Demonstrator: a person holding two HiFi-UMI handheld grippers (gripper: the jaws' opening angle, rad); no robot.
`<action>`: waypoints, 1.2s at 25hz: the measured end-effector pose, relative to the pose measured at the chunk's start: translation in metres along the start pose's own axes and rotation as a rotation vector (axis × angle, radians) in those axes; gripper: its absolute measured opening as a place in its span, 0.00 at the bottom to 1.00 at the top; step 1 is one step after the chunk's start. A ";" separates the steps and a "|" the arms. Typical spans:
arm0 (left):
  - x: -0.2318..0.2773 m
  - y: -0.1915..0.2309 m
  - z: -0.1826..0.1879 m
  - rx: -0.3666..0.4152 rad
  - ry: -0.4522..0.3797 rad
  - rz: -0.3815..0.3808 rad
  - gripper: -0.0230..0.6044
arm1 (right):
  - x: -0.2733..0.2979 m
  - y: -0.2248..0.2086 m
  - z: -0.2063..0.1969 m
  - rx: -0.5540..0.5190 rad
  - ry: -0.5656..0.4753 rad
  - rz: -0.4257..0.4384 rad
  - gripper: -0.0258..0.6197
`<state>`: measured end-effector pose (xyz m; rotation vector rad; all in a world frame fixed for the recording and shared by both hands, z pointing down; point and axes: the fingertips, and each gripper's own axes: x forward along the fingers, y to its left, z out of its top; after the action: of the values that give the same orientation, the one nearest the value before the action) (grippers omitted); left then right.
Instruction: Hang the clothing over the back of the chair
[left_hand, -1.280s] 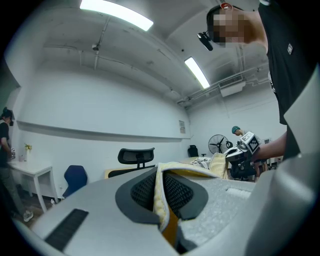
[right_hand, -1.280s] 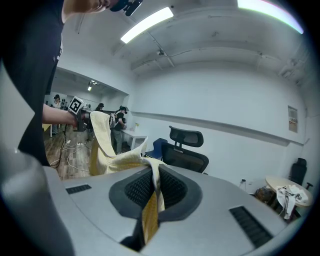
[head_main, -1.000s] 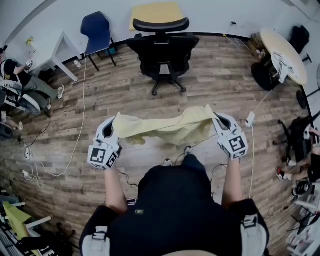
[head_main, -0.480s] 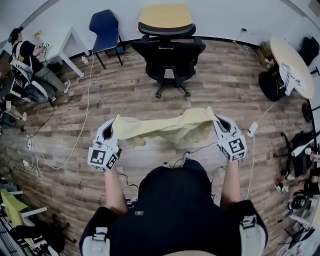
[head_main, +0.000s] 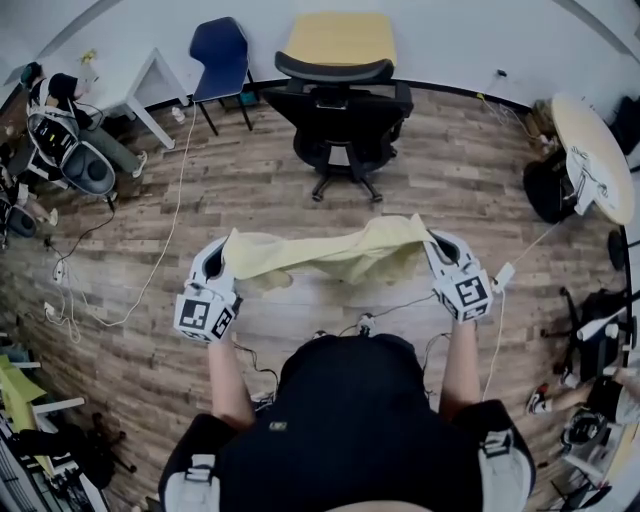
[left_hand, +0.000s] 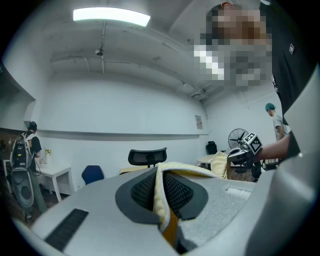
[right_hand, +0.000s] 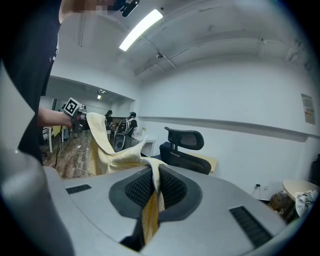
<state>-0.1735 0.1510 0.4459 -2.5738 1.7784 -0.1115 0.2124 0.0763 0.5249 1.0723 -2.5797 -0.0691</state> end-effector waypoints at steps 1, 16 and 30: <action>0.003 -0.002 0.000 0.000 0.001 0.008 0.04 | 0.001 -0.005 0.000 -0.001 -0.002 0.006 0.04; 0.033 -0.040 0.005 0.005 0.004 0.115 0.04 | 0.013 -0.065 -0.008 -0.023 -0.033 0.107 0.04; 0.050 -0.048 -0.001 0.003 0.023 0.137 0.04 | 0.022 -0.086 -0.015 -0.028 -0.011 0.133 0.04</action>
<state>-0.1111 0.1209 0.4517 -2.4493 1.9536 -0.1427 0.2613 0.0013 0.5306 0.8906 -2.6445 -0.0783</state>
